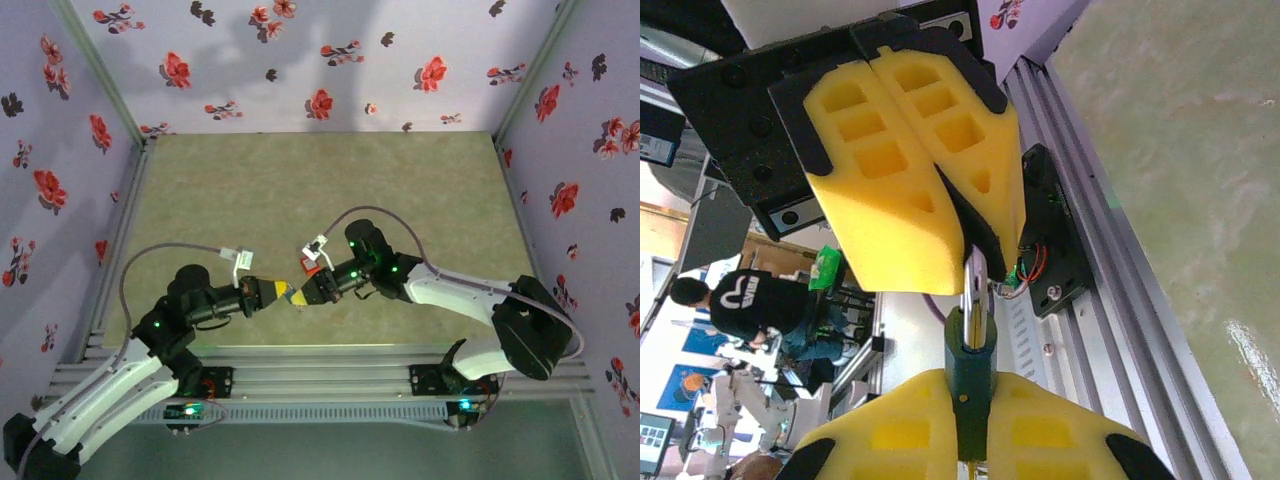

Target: Lock with the key

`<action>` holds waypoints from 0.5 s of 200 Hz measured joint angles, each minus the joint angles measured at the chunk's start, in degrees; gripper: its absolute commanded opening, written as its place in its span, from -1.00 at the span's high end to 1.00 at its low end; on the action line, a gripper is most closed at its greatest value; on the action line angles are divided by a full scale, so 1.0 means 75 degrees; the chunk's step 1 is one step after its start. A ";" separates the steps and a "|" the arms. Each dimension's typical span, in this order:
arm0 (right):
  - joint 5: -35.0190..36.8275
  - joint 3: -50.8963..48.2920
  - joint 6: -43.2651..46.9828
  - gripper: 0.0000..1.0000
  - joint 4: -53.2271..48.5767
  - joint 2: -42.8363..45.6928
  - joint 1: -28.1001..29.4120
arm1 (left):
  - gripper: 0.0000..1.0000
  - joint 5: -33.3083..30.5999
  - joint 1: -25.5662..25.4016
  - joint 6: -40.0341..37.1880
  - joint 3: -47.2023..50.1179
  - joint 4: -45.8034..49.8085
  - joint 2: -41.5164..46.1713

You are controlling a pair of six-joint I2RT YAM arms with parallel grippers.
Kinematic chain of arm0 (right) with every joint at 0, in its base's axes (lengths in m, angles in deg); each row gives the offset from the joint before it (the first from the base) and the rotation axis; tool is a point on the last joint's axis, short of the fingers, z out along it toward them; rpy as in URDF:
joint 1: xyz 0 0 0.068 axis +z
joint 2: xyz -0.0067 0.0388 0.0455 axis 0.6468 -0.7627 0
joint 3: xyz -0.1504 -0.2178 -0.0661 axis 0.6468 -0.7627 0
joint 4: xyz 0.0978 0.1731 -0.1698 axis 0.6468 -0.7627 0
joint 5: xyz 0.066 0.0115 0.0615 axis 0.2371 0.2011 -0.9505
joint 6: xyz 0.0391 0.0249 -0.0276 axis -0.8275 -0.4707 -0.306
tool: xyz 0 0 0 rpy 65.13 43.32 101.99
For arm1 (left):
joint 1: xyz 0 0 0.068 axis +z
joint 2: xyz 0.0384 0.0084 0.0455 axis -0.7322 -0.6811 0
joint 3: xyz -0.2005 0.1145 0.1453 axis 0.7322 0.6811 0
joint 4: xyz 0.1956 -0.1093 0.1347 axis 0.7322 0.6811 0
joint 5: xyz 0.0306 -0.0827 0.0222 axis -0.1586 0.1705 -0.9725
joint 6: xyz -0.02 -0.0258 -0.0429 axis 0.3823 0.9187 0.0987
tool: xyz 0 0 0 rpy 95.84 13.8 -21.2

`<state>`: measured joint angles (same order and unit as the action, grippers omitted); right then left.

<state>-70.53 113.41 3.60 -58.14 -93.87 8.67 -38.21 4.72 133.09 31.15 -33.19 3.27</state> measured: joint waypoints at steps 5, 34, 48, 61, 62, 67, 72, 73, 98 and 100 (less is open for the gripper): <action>-0.0029 0.0000 -0.0052 1.00 0.0029 -0.0003 -0.0020 | 1.00 -0.0047 -0.0032 0.0020 0.0026 -0.0067 0.0015; -0.0189 -0.0003 -0.0175 1.00 0.0119 -0.0006 -0.0125 | 1.00 -0.0358 -0.0239 0.0143 0.0099 -0.0350 0.0029; -0.0242 -0.0003 -0.0230 1.00 0.0169 -0.0006 -0.0157 | 1.00 -0.0495 -0.0338 0.0195 0.0117 -0.0428 0.0029; -0.0303 -0.0003 -0.0274 1.00 0.0187 -0.0012 -0.0201 | 1.00 -0.0621 -0.0434 0.0221 0.0134 -0.0519 0.0029; -0.0306 -0.0003 -0.0274 1.00 0.0187 -0.0015 -0.0204 | 1.00 -0.0624 -0.0440 0.0224 0.0137 -0.0522 0.0029; -0.0338 -0.0003 -0.0277 1.00 0.0213 -0.0020 -0.0221 | 1.00 -0.0676 -0.0478 0.0239 0.0143 -0.0551 0.0029; -0.0356 -0.0003 -0.0277 1.00 0.0230 -0.0029 -0.0236 | 1.00 -0.0731 -0.0516 0.0248 0.0143 -0.0574 0.0029; -0.0358 -0.0003 -0.0277 1.00 0.0230 -0.0029 -0.0239 | 1.00 -0.0746 -0.0525 0.0254 0.0143 -0.0577 0.0032; -0.0411 -0.0003 -0.0274 1.00 0.0262 -0.0035 -0.0291 | 1.00 -0.1011 -0.0729 0.0335 0.0152 -0.0624 0.0029; -0.0417 -0.0003 -0.0280 1.00 0.0265 -0.0035 -0.0303 | 1.00 -0.1040 -0.0752 0.0341 0.0157 -0.0627 0.0029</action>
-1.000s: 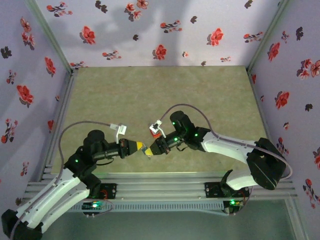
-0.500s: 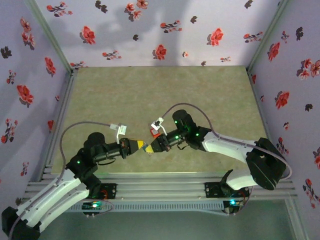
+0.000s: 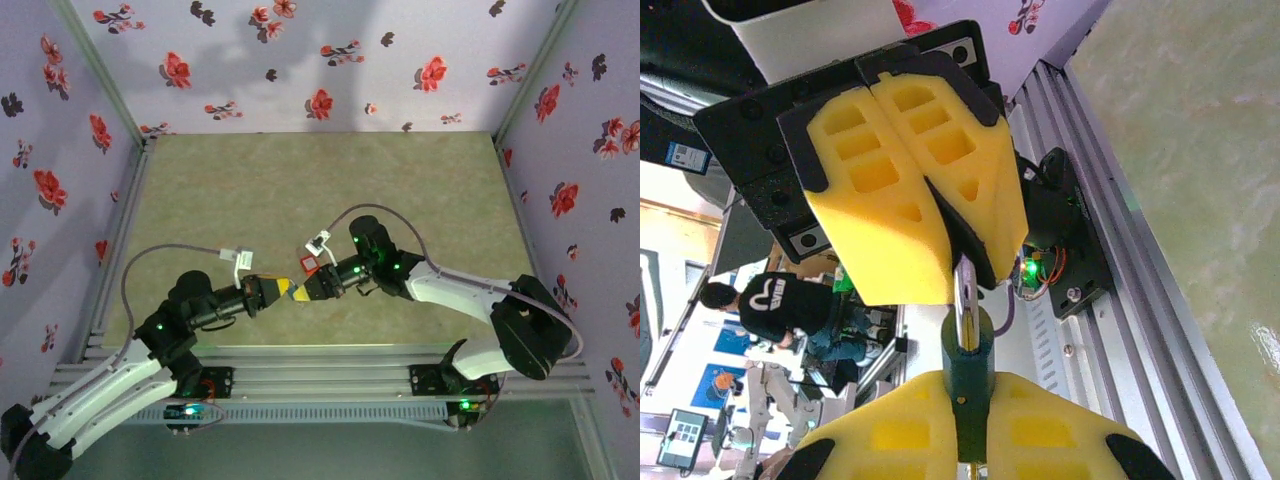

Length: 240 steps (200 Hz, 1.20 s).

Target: Lock with the key

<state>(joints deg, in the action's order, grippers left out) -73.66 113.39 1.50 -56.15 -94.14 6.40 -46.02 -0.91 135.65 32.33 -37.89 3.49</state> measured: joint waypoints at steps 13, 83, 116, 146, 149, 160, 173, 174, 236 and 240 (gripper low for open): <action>-0.0012 0.0000 0.0006 1.00 0.0000 0.0000 -0.0041 | 1.00 -0.0131 -0.0096 0.0052 0.0082 -0.0146 0.0000; -0.0140 -0.0006 -0.0079 1.00 0.0082 -0.0099 -0.0192 | 1.00 -0.0755 -0.0402 0.0079 0.0195 -0.0469 -0.0117; -0.0137 -0.0006 -0.0061 1.00 0.0087 -0.0099 -0.0195 | 1.00 -0.0924 -0.0469 0.0096 0.0192 -0.0469 -0.0064; -0.0137 -0.0006 0.0061 0.93 0.0076 -0.0099 -0.0192 | 1.00 -0.1011 -0.0510 0.0192 0.0178 -0.0455 -0.0055; -0.0137 -0.0006 0.0099 0.89 0.0076 -0.0099 -0.0192 | 1.00 -0.1020 -0.0513 0.0210 0.0178 -0.0458 -0.0055; -0.0134 -0.0006 0.0213 0.78 0.0047 -0.0099 -0.0175 | 1.00 -0.1046 -0.0525 0.0254 0.0178 -0.0455 -0.0058; -0.0128 -0.0006 0.0382 0.66 -0.0038 -0.0099 -0.0131 | 1.00 -0.1046 -0.0554 0.0271 0.0178 -0.0440 -0.0058; -0.0128 -0.0006 0.0388 0.65 -0.0044 -0.0099 -0.0128 | 1.00 -0.1049 -0.0557 0.0277 0.0178 -0.0440 -0.0055; 0.0356 0.0216 0.1291 0.30 -0.0618 -0.0035 0.0061 | 1.00 -0.0831 -0.0705 0.0283 0.0122 0.0128 0.0108; 0.0391 0.0233 0.1358 0.27 -0.0627 -0.0009 0.0061 | 1.00 -0.0831 -0.0699 0.0283 0.0119 0.0210 0.0140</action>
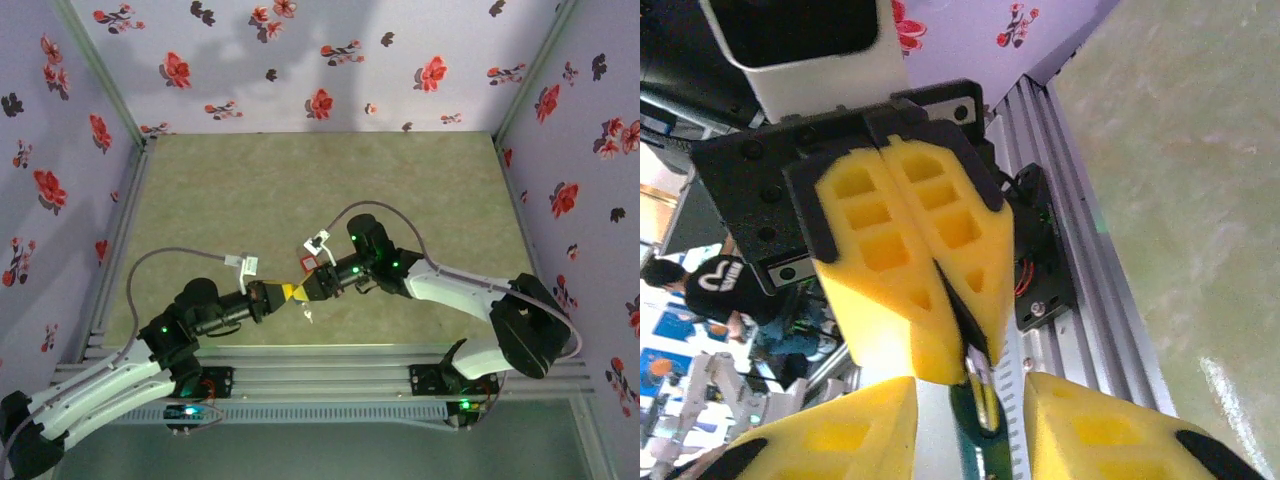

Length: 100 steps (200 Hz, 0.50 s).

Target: Lock with the key

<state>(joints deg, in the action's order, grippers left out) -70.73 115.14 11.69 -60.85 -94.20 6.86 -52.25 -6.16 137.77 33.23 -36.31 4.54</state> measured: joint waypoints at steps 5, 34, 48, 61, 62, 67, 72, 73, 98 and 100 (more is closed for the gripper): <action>0.0041 0.0017 0.0044 0.22 -0.0017 0.0035 0.0000 | 1.00 0.0000 0.0009 0.0000 0.0003 0.0090 0.0023; 0.0350 0.0079 0.0425 -0.02 -0.0303 0.0379 0.0000 | 1.00 -0.0009 0.0160 0.0009 0.0003 0.0431 0.0102; 0.0592 0.0093 0.0644 -0.21 -0.0487 0.0606 0.0000 | 1.00 -0.0035 0.0224 0.0035 0.0003 0.0484 0.0102; 0.0886 0.0093 0.0813 -0.45 -0.0650 0.0848 -0.0003 | 1.00 -0.0076 0.0283 0.0090 0.0003 0.0536 0.0099; 0.0912 0.0090 0.0810 -0.48 -0.0662 0.0874 -0.0003 | 1.00 -0.0085 0.0286 0.0090 0.0003 0.0539 0.0099; 0.1058 0.0093 0.0874 -0.58 -0.0720 0.0973 -0.0012 | 1.00 -0.0102 0.0306 0.0122 0.0003 0.0536 0.0093; 0.1230 0.0085 0.0883 -0.67 -0.0778 0.1087 -0.0020 | 1.00 -0.0128 0.0329 0.0143 0.0003 0.0530 0.0093; 0.1282 0.0085 0.0950 -0.69 -0.0781 0.1119 -0.0023 | 1.00 -0.0131 0.0332 0.0146 0.0003 0.0530 0.0093; 0.2267 -0.0087 0.1017 -0.99 -0.0799 0.1725 -0.0125 | 1.00 -0.0344 0.0431 0.0224 0.0003 0.0522 0.0052; 0.2355 -0.0114 0.1052 -0.99 -0.0790 0.1781 -0.0146 | 1.00 -0.0364 0.0440 0.0230 0.0003 0.0522 0.0041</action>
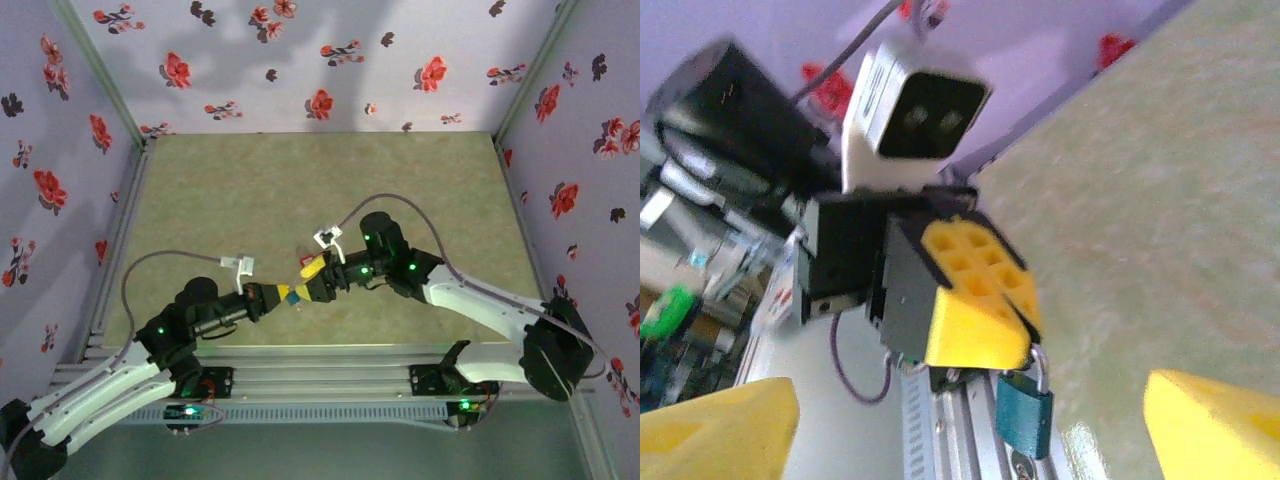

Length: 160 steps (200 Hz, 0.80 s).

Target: Lock with the key

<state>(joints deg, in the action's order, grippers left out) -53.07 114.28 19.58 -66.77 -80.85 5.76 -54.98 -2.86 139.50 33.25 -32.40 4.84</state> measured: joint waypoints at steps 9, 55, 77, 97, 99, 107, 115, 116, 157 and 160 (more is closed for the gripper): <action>0.0358 -0.0140 -0.0017 -0.99 0.0041 0.0216 -0.0064 | 1.00 -0.0099 0.0064 0.0035 0.0000 -0.0015 -0.0058; 0.1816 -0.1026 -0.0487 -0.99 0.0504 0.1105 -0.0469 | 1.00 -0.0358 0.0597 0.0527 0.0020 -0.0944 -0.0784; 0.2340 -0.1265 -0.0705 -0.99 0.0708 0.1361 -0.0495 | 1.00 -0.0425 0.0804 0.0822 0.0026 -0.1533 -0.1276; 0.2769 -0.1431 -0.0901 -0.99 0.0927 0.1547 -0.0495 | 1.00 -0.0504 0.0976 0.1116 0.0026 -0.2072 -0.1719; 0.2815 -0.1451 -0.0930 -0.99 0.0962 0.1565 -0.0495 | 1.00 -0.0519 0.0994 0.1151 0.0026 -0.2119 -0.1760; 0.2978 -0.1524 -0.1023 -0.99 0.1061 0.1620 -0.0495 | 1.00 -0.0542 0.1055 0.1276 0.0029 -0.2294 -0.1894; 0.3144 -0.1597 -0.1102 -0.99 0.1166 0.1664 -0.0495 | 1.00 -0.0568 0.1119 0.1405 0.0029 -0.2486 -0.2020; 0.3159 -0.1603 -0.1105 -0.99 0.1172 0.1667 -0.0495 | 1.00 -0.0571 0.1125 0.1411 0.0029 -0.2500 -0.2028; 0.3695 -0.1810 -0.1498 -0.99 0.1419 0.1682 -0.0560 | 1.00 -0.0708 0.1411 0.2090 0.0122 -0.3401 -0.2588; 0.3704 -0.1813 -0.1524 -0.99 0.1445 0.1673 -0.0562 | 1.00 -0.0711 0.1419 0.2145 0.0122 -0.3453 -0.2632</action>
<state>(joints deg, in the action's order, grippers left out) -25.29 100.69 8.14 -55.93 -68.30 1.55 -60.31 7.78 155.59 34.17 -58.30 -14.89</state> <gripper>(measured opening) 0.993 0.060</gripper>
